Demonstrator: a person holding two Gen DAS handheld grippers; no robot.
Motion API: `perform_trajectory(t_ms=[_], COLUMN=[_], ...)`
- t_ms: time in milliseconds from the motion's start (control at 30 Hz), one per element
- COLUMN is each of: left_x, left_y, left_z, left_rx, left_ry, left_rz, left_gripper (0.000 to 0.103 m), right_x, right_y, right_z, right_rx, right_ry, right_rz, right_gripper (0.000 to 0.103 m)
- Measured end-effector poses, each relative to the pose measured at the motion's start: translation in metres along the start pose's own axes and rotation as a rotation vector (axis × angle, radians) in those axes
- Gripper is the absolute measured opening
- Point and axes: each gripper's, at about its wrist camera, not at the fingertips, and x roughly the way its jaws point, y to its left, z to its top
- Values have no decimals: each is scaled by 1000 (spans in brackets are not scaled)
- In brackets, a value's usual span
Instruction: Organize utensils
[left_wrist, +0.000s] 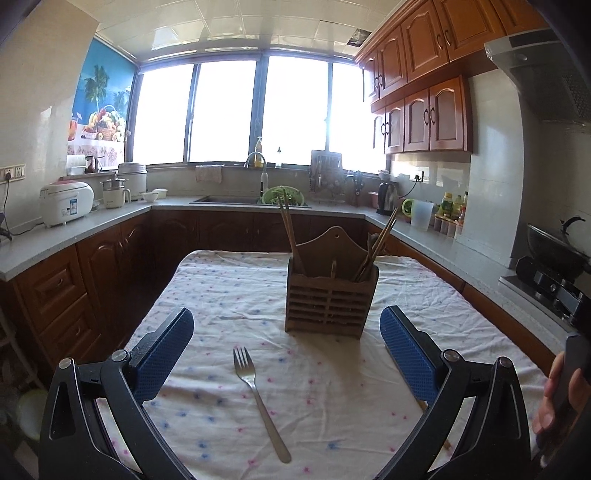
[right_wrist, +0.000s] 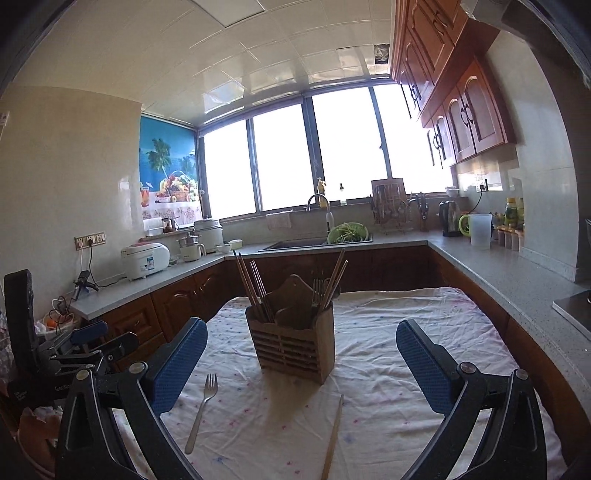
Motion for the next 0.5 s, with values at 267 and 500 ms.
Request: perform_trajectory(t_ms=[267,500], left_x=[7,11], left_y=[-3,-9], left_z=[-42,-70], left_rx=[13,40], left_ry=[24,57], left_rz=[47,63], left_gripper=[103,103], right_x=[5,-2], right_y=[-11,-18], right_z=[-57,-80], right_rx=[32,33], right_ry=[68,100], right_rz=[-54,-89], right_gripper=[103,103])
